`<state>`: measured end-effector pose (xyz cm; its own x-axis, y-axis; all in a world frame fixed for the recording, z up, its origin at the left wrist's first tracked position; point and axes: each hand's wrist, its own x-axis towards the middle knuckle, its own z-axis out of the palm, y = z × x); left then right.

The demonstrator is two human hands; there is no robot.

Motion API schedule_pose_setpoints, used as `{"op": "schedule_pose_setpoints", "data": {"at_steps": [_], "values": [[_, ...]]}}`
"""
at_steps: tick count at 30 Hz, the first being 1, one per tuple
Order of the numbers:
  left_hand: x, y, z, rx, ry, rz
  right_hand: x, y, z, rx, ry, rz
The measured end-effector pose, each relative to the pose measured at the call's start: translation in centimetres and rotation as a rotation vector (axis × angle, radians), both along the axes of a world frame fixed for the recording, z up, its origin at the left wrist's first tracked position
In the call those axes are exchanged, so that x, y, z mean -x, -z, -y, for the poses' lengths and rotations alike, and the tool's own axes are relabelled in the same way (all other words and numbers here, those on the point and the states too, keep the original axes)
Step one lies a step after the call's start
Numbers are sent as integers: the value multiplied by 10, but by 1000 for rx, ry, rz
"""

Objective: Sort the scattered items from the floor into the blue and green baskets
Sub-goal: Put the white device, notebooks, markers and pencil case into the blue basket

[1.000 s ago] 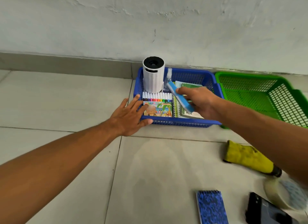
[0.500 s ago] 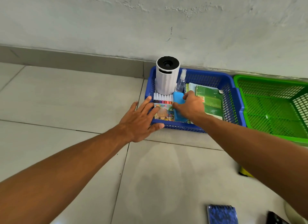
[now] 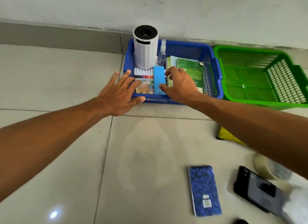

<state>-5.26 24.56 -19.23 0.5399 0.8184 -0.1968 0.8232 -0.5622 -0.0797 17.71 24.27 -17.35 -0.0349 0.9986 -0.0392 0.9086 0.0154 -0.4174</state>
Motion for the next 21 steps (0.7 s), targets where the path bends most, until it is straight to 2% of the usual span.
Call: {"op": "schedule_pose_setpoints", "data": {"at_steps": [2, 5, 7, 8, 10, 12, 15, 21], "values": [[1, -2, -1, -18, 14, 2, -7, -1, 19, -51, -41, -3], [1, -4, -3, -86, 73, 45, -19, -2, 61, -242, -154, 5], [-1, -5, -4, -97, 107, 61, -29, -3, 95, -328, -350, 30], [-4, -5, -5, -86, 115, 61, -34, -1, 112, -306, -485, 58], [-10, -5, -5, -66, 109, 62, -44, 6, 145, -128, -738, 156], [-17, -6, -5, -46, 95, 73, -57, 17, 170, 136, -840, 303], [-24, -5, -2, -31, 84, 81, -79, 32, 196, 406, -736, 394], [-26, -1, 1, 2, 72, 55, -89, 36, 206, 515, -554, 313]]}}
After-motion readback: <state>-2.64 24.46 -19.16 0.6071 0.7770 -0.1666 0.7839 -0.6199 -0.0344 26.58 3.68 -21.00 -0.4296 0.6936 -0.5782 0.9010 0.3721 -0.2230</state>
